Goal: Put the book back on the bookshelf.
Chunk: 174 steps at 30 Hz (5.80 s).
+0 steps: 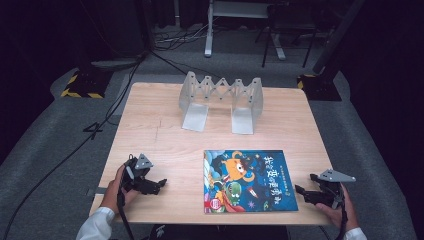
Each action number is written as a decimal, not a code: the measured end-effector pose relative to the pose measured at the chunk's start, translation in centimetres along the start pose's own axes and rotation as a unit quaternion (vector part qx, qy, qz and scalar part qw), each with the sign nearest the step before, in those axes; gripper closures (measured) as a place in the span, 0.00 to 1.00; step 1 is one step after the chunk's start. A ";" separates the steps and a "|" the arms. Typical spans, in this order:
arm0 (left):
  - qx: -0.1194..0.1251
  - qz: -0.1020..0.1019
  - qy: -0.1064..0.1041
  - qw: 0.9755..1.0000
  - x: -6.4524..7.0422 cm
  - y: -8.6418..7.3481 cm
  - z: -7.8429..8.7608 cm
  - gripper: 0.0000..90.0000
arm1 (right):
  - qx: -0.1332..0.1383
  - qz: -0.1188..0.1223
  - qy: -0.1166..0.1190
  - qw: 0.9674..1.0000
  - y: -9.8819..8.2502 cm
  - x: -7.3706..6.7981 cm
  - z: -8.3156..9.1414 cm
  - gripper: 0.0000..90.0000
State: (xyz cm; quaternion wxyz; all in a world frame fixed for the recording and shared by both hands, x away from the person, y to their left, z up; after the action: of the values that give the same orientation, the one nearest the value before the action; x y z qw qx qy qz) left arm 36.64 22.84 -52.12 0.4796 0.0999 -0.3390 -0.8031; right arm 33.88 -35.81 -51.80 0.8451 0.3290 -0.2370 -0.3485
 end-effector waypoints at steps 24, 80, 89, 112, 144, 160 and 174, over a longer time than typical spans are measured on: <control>-0.009 -0.069 -0.064 0.996 3.6 2.0 -2.4 0.04 | 0.033 0.063 0.079 0.994 0.6 -4.7 1.6 0.30; -0.056 -0.133 -0.169 0.975 8.0 7.2 -6.6 0.17 | -0.002 0.052 0.046 0.998 3.1 -4.9 -1.4 0.36; -0.046 -0.120 -0.165 0.978 7.1 3.4 -3.4 0.17 | -0.004 0.073 0.052 0.996 5.7 -5.1 -3.7 0.50; -0.017 -0.123 -0.142 0.982 7.5 -1.0 -0.3 0.17 | 0.003 0.078 0.075 0.994 8.4 -7.0 -6.5 0.45; -0.017 -0.112 -0.166 0.980 10.9 -2.1 -0.2 0.21 | -0.002 0.109 0.100 0.989 8.7 -9.5 -5.9 0.40; -0.012 -0.141 -0.137 0.980 13.5 -0.6 -2.2 0.20 | -0.022 0.072 0.074 0.994 7.8 -6.1 -5.6 0.38; -0.010 -0.134 -0.124 0.983 10.7 -1.6 -0.7 0.19 | -0.121 0.134 0.136 0.974 6.1 -10.5 -0.5 0.47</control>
State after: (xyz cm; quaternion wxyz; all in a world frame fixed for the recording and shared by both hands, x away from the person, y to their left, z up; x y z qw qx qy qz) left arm 30.28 14.04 -51.93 0.3226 0.0395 -0.3714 -0.8697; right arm 30.02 -24.52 -49.55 0.9421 0.2335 -0.1176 -0.2100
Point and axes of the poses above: each handheld gripper's, and its own axes: z roughly backward along the jaws, y roughly out of its top, x roughly to its right, the point moved 2 cm from there along -z, roughly forward along the jaws, and after that the axes turned 13 degrees about z, right-handed, at the moved point
